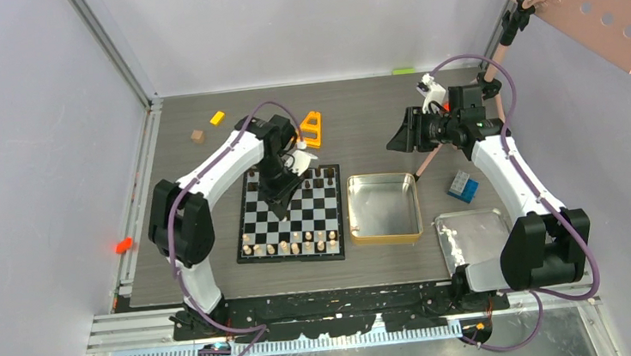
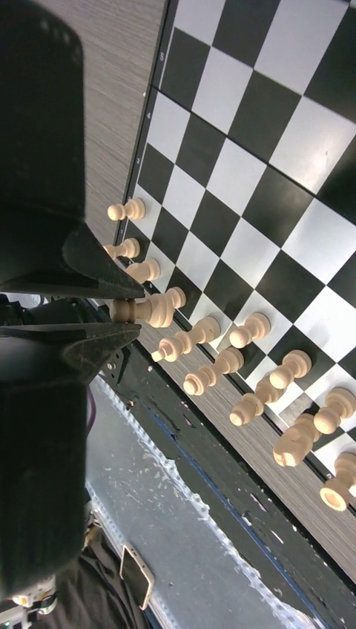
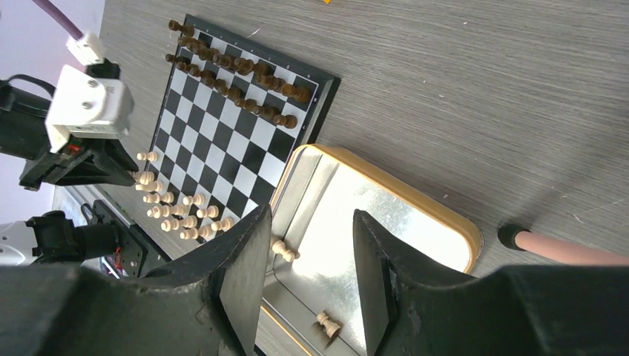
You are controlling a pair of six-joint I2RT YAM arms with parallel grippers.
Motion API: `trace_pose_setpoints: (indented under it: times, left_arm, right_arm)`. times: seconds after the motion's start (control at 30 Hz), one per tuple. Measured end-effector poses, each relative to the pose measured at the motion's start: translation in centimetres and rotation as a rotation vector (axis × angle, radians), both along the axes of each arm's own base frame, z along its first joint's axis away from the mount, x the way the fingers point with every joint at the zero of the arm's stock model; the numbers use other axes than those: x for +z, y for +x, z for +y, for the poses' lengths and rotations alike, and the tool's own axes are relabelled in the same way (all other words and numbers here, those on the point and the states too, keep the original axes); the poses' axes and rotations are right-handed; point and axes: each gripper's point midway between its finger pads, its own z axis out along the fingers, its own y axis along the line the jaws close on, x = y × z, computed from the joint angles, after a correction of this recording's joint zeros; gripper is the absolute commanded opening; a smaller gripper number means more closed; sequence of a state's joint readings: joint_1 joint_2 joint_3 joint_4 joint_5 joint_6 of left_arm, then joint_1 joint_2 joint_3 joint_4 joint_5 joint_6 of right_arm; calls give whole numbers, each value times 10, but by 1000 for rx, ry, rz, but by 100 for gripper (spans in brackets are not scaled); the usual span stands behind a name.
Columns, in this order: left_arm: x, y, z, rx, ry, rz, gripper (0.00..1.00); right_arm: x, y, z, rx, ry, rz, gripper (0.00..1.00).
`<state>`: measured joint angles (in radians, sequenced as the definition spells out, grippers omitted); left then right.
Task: Set up the chess pieces on the board
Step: Place the chess piece on the chessboard.
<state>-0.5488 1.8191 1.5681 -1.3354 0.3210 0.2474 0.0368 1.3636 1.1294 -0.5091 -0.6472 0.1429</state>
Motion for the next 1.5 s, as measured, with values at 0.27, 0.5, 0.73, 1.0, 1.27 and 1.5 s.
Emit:
trace_pose_setpoints:
  times: [0.27,0.5,0.73,1.0,1.27,1.5]
  left_arm:
    - [-27,-9,-1,-20,56,74,3]
    - [-41,-12,-3,-40,88,93,4]
    - [-51,-18,-2,-67,127,98,5]
    - [-61,-21,2,-83,169,94,8]
    - [-67,-21,1,-97,185,85,9]
    - [-72,-21,1,-104,204,88,11]
  right_arm:
    - [0,0,-1,9,-10,-11,49]
    - [-1,0,-2,13,-15,-15,48]
    - [-3,-1,-2,16,-14,-12,48]
    - [-3,-1,-2,18,-12,-12,48]
    - [-4,-1,-3,16,-12,-9,48]
    - [-4,-1,-3,17,-12,-8,48]
